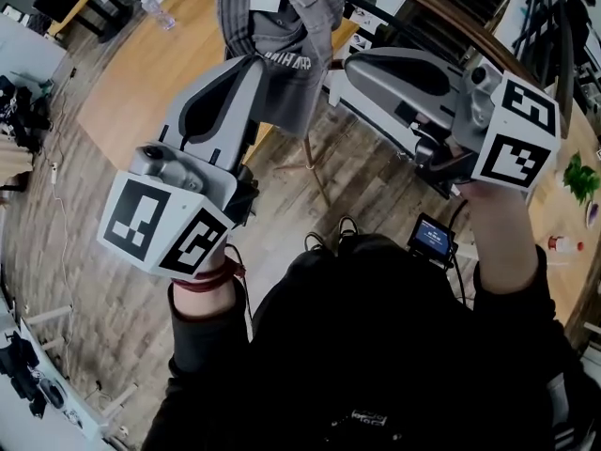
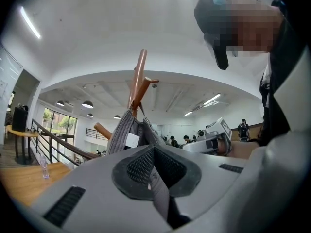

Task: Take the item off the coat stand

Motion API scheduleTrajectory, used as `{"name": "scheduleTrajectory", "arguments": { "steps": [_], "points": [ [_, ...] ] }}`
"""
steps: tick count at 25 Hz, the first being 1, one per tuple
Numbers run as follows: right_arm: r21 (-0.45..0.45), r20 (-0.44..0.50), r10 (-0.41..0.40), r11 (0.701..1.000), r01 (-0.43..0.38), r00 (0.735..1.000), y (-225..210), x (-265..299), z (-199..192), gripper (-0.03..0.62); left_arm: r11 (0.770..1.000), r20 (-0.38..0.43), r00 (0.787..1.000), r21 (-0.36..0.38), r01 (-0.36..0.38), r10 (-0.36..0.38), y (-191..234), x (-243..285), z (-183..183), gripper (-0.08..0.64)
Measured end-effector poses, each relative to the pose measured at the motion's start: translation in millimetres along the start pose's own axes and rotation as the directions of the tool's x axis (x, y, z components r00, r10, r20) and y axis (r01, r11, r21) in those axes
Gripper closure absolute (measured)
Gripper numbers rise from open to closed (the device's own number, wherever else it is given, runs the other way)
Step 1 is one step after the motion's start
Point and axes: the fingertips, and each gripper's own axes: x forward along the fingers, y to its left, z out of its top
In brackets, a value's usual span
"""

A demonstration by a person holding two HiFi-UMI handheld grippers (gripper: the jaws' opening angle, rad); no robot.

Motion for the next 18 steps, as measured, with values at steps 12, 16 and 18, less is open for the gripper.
{"name": "scheduleTrajectory", "arguments": {
  "steps": [12,16,18],
  "points": [
    [-0.116,-0.011,-0.093,0.989,0.091,0.996,0,3,2,0.575,0.997,-0.010,0.998,0.036,0.061,-0.060,7,1,-5,0.548],
    [-0.148,0.010,-0.169,0.975,0.168,0.986,-4,0,6,0.575,0.996,0.006,0.997,0.030,0.080,-0.081,15,-1,-4,0.508],
    [-0.168,0.016,-0.209,0.963,0.209,0.978,-7,-2,6,0.575,0.996,0.005,0.997,0.042,0.080,-0.081,20,-1,-4,0.483]
  ]
}}
